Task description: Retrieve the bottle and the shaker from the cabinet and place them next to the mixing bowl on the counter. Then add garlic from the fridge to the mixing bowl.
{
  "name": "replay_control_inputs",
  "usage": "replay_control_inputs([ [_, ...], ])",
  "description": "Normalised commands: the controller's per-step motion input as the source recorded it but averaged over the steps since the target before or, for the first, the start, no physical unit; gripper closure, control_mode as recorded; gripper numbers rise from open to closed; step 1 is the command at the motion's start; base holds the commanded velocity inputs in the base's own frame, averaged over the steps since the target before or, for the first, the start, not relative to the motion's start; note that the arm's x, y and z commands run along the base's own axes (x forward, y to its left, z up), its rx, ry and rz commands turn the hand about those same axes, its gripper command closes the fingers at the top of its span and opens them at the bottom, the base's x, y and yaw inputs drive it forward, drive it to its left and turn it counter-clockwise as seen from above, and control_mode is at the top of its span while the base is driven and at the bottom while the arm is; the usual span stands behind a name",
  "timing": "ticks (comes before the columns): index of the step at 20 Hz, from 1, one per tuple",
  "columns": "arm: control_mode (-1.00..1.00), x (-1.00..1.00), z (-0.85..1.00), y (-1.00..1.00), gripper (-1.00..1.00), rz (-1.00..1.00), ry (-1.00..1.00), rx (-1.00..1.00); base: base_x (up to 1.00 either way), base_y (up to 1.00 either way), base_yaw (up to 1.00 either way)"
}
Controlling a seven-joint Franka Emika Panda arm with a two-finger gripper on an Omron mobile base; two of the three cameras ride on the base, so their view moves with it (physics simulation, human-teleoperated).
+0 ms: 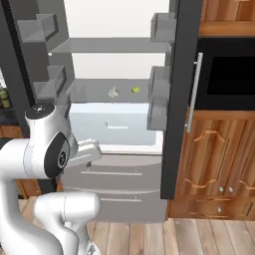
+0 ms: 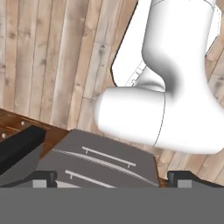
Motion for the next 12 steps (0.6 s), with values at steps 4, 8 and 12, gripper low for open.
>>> replay_control_inputs([
  [4,1.0,0.0,0.0,0.0,-1.0,0.0,0.0,0.0,0.36,-0.28,0.14],
  [8,1.0,0.0,0.0,0.0,-1.0,0.0,0.0,0.0,0.45,-0.07,0.07],
  [12,1.0,0.0,0.0,0.0,-1.0,0.0,0.0,0.0,0.44,-0.06,0.07],
])
